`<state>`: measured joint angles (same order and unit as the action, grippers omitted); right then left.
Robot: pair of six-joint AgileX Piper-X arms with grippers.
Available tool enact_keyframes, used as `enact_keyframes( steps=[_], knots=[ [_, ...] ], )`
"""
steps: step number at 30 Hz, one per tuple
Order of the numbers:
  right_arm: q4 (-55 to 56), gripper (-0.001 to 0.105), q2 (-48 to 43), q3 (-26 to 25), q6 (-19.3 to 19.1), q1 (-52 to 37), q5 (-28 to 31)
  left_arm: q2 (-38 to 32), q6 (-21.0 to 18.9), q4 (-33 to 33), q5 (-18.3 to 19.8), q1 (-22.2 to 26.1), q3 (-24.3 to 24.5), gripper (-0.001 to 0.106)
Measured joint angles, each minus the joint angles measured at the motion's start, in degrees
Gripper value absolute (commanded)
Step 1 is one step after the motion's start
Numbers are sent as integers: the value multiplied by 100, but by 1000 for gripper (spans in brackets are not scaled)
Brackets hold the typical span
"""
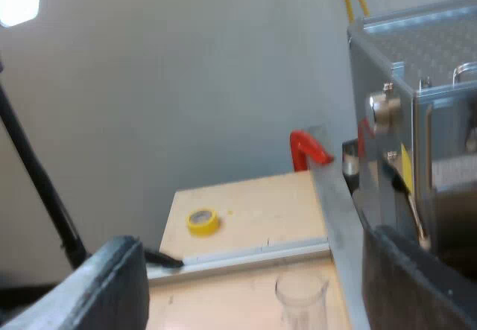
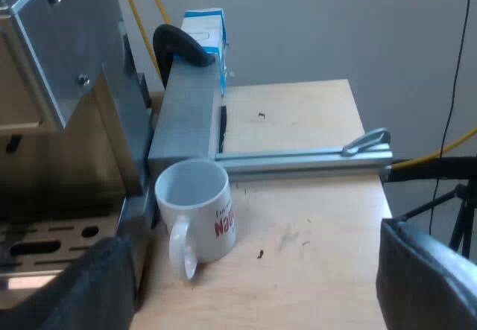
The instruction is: Put the handle in the coffee machine
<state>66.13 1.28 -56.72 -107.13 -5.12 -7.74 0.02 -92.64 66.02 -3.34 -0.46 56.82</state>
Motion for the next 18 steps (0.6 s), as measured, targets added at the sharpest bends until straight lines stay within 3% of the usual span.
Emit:
enact_keyframes(
  steps=[10,14,18],
  knots=[
    [1063,69,-184,-132,-138,0,-271,-103,10,1377,0,55,-130,63],
    [1132,69,-184,-130,-160,0,-419,-103,10,1452,-15,55,-130,63],
    [1121,69,-184,-135,-169,0,-458,-103,10,1046,-15,55,-354,63]
  ],
)
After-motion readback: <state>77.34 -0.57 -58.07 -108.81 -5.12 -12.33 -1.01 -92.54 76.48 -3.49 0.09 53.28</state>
